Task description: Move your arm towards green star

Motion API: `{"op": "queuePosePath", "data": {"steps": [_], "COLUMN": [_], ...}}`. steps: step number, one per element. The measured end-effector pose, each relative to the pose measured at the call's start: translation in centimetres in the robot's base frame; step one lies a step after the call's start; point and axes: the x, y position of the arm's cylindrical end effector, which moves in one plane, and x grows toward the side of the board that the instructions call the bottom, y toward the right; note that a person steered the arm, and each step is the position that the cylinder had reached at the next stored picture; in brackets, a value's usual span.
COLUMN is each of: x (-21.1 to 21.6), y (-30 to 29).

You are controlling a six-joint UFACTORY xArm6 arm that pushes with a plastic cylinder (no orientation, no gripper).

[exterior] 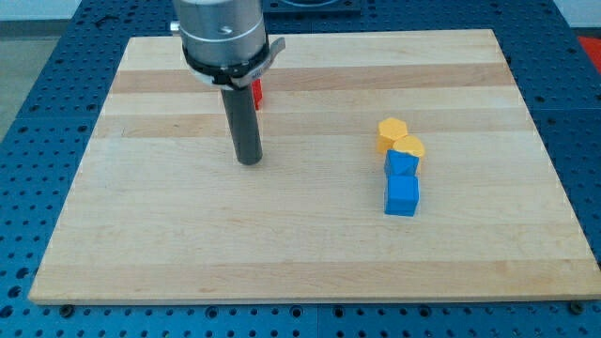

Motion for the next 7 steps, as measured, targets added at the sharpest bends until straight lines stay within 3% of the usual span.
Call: {"op": "queuePosePath", "data": {"steps": [3, 6, 7], "x": [-15.4, -13.5, -13.7], "y": [-5.4, -13.9, -20.9]}}
